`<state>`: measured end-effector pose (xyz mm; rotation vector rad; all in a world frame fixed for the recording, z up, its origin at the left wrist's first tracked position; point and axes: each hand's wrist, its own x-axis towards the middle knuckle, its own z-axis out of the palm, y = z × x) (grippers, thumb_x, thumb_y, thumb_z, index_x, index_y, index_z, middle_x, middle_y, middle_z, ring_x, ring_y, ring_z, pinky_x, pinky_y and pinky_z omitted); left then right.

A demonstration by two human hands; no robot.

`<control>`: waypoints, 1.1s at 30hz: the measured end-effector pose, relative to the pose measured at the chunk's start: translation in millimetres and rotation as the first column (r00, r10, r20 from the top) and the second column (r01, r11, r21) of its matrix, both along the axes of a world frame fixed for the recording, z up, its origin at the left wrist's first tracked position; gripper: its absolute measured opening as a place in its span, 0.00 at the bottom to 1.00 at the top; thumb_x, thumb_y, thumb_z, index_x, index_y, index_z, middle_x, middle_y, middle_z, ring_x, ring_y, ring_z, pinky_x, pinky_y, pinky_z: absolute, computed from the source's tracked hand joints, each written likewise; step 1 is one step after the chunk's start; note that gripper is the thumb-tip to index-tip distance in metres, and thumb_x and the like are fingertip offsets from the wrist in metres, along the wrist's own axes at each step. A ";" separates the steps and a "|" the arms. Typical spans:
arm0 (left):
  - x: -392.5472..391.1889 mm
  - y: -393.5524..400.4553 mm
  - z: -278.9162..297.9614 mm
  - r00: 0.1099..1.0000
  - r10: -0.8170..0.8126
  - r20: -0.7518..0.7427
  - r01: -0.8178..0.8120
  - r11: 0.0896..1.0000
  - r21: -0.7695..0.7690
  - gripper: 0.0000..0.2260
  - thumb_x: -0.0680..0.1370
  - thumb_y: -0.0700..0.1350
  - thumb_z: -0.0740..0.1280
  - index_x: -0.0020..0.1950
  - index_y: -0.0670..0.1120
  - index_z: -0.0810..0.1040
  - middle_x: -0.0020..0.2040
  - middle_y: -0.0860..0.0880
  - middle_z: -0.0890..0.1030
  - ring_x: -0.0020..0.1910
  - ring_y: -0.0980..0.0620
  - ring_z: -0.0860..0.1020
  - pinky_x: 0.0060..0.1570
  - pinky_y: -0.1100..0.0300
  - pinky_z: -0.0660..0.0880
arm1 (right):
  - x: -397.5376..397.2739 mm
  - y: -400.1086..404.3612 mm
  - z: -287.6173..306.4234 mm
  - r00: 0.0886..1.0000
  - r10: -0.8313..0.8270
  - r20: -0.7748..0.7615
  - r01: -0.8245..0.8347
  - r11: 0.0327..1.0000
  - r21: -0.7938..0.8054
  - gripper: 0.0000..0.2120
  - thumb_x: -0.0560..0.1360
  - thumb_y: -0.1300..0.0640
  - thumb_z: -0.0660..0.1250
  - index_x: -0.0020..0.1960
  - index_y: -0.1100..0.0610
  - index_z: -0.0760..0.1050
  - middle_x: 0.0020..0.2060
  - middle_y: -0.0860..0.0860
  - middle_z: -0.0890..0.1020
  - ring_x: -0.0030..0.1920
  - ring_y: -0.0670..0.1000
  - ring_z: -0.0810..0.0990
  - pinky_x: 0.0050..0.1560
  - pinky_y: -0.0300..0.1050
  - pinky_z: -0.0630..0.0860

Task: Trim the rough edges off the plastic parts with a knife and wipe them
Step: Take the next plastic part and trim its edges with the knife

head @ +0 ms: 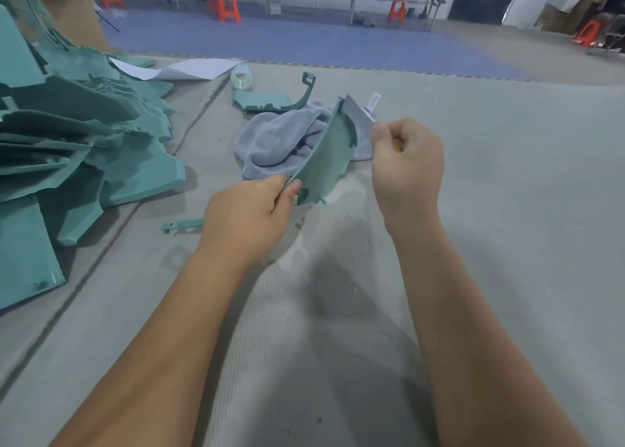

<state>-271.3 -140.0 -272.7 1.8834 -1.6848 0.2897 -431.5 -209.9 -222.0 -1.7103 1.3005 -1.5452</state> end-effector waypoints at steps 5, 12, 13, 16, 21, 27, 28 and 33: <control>1.8 -0.6 -1.1 0.999 -0.020 -0.029 0.020 0.999 -0.030 0.15 0.82 0.56 0.54 0.37 0.52 0.64 0.27 0.53 0.68 0.30 0.45 0.68 0.28 0.57 0.57 | 9.6 9.1 -6.3 0.913 0.377 -0.155 -0.357 0.923 0.146 0.13 0.78 0.59 0.65 0.37 0.65 0.76 0.18 0.43 0.64 0.22 0.44 0.62 0.26 0.34 0.58; 2.2 0.0 -2.9 0.998 -0.040 -0.041 0.040 0.999 -0.019 0.14 0.82 0.56 0.53 0.38 0.53 0.64 0.27 0.54 0.67 0.30 0.45 0.69 0.30 0.56 0.60 | 9.2 -2.1 -7.2 0.963 0.245 -0.116 -0.231 0.965 0.122 0.12 0.79 0.58 0.65 0.37 0.61 0.76 0.20 0.43 0.67 0.23 0.42 0.65 0.26 0.32 0.61; 3.0 0.3 -3.4 0.997 -0.047 -0.054 0.046 0.999 -0.016 0.14 0.82 0.55 0.53 0.38 0.53 0.64 0.27 0.54 0.66 0.30 0.45 0.68 0.30 0.56 0.61 | 8.4 -4.7 -6.1 0.972 0.220 -0.088 -0.209 0.971 0.117 0.13 0.79 0.58 0.65 0.37 0.61 0.75 0.19 0.43 0.66 0.23 0.42 0.64 0.26 0.33 0.60; 4.7 1.0 -4.7 0.995 -0.046 -0.094 0.045 0.999 -0.007 0.17 0.82 0.55 0.54 0.35 0.50 0.64 0.26 0.53 0.67 0.29 0.45 0.69 0.30 0.56 0.61 | 2.6 -14.4 -2.9 0.992 0.123 -0.001 -0.122 0.986 0.111 0.15 0.79 0.57 0.64 0.35 0.62 0.72 0.23 0.43 0.63 0.26 0.43 0.60 0.30 0.40 0.60; 5.8 0.3 -3.6 0.988 -0.030 -0.151 0.030 1.000 -0.002 0.20 0.82 0.56 0.53 0.33 0.48 0.64 0.26 0.51 0.69 0.29 0.46 0.69 0.29 0.55 0.61 | -5.7 -12.9 -2.7 0.965 0.213 0.153 -0.226 0.971 0.077 0.14 0.79 0.59 0.64 0.35 0.53 0.73 0.26 0.45 0.67 0.28 0.45 0.63 0.32 0.39 0.62; 5.9 -0.6 -4.0 0.989 -0.036 -0.142 0.034 0.999 -0.019 0.18 0.82 0.55 0.54 0.34 0.48 0.66 0.27 0.51 0.70 0.30 0.45 0.69 0.29 0.55 0.60 | 7.7 0.3 -14.8 0.867 0.465 -0.178 -0.457 0.885 0.088 0.14 0.78 0.60 0.66 0.34 0.52 0.71 0.23 0.42 0.66 0.27 0.43 0.62 0.32 0.40 0.61; 6.0 -0.4 -4.4 0.989 -0.041 -0.140 0.038 0.999 -0.023 0.18 0.82 0.55 0.54 0.35 0.48 0.67 0.27 0.52 0.70 0.30 0.46 0.69 0.28 0.56 0.60 | 9.5 0.0 -16.3 0.874 0.446 -0.192 -0.437 0.895 0.090 0.14 0.78 0.60 0.66 0.34 0.52 0.71 0.22 0.42 0.66 0.26 0.43 0.62 0.32 0.39 0.61; 7.2 4.1 -4.6 0.986 -0.088 -0.139 0.082 0.995 -0.048 0.20 0.82 0.56 0.55 0.31 0.55 0.61 0.24 0.53 0.66 0.26 0.48 0.67 0.27 0.59 0.58 | 5.2 -14.9 -9.7 0.960 0.279 0.004 -0.278 0.956 0.095 0.11 0.79 0.58 0.65 0.39 0.59 0.75 0.26 0.44 0.67 0.27 0.42 0.62 0.30 0.36 0.60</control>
